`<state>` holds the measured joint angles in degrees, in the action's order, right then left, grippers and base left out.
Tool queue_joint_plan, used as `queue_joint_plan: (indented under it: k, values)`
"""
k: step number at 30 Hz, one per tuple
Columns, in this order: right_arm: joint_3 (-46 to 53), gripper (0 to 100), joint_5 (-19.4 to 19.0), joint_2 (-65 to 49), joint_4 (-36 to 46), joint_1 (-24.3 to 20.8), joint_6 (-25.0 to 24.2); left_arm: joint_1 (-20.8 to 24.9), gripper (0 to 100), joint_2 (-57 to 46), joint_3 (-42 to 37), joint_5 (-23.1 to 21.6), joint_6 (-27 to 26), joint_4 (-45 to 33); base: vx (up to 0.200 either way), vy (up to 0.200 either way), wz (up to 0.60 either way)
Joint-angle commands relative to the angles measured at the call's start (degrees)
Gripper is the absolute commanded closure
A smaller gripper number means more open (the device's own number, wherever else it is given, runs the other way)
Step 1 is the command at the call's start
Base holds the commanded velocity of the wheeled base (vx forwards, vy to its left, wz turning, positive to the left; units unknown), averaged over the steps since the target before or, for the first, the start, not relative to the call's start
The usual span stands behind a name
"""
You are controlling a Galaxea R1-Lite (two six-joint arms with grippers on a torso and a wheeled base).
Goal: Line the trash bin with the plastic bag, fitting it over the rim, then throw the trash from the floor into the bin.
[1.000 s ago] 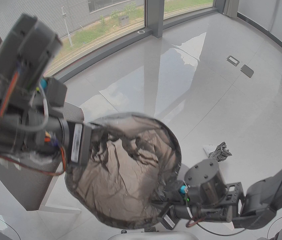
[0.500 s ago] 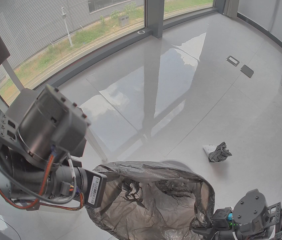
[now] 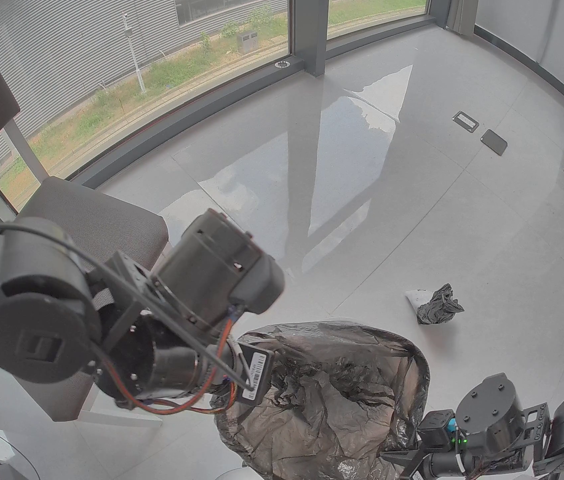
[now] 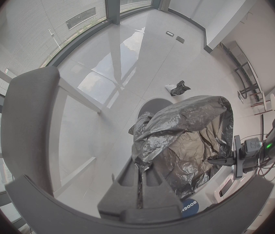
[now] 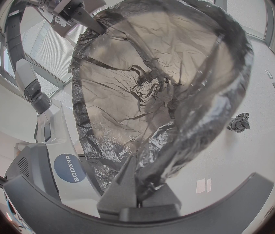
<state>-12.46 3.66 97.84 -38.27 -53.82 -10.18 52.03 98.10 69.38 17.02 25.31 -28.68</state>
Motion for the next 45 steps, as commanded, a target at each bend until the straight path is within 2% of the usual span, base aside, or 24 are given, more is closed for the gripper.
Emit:
queue_joint_plan:
  k: [1, 7, 9, 12, 16, 28, 35, 43, 44, 45]
  values:
    - [0.24, 100, -1.72, 8.07, -3.92, 3.90, 0.95, 0.18, 100, 8.16, 4.80, -0.06, 0.00, 0.56, 0.000, 0.000, 0.00]
    - [0.51, 100, -3.48, 16.86, -16.84, 8.56, 6.05, -0.09, 100, 14.75, 10.43, -0.32, 0.44, 0.56, 0.000, 0.000, 0.00]
    - [0.42, 100, -4.71, 17.21, -18.16, 9.70, 7.19, -0.79, 100, 15.90, 11.83, -0.41, 0.53, 0.56, 0.000, 0.000, 0.00]
    - [-1.16, 100, -6.65, 18.09, -18.51, 10.93, 8.16, -2.55, 100, 16.86, 13.33, -0.41, 1.24, 0.56, 0.000, 0.000, 0.00]
    - [-4.59, 100, -6.73, 20.63, -18.60, 11.02, 8.16, -3.95, 100, 17.04, 13.59, -0.49, 2.64, 0.56, 0.000, 0.000, 0.00]
    - [-13.38, 100, -7.70, 26.44, -18.42, 14.01, 9.48, -4.30, 100, 16.42, 13.33, -2.08, 8.27, 1.70, 0.000, 0.000, 0.00]
    - [-14.70, 100, -8.05, 27.40, -18.34, 15.41, 9.74, -4.30, 100, 16.60, 13.42, -2.34, 8.44, 1.70, 0.000, 0.000, 0.00]
    - [-13.64, 100, -8.14, 27.31, -18.25, 20.69, 12.38, -4.22, 100, 18.09, 14.03, -2.34, 8.27, 3.28, 0.000, 0.000, 0.00]
    - [-13.56, 0, -8.14, 27.31, -18.25, 20.86, 12.46, -4.13, 100, 18.09, 14.03, -2.34, 8.27, 3.28, 0.000, 0.000, 0.00]
    - [-12.94, 0, -8.14, 27.23, -18.25, 21.74, 12.55, -4.13, 100, 18.45, 14.03, -2.34, 8.27, 3.28, 0.000, 0.000, 0.00]
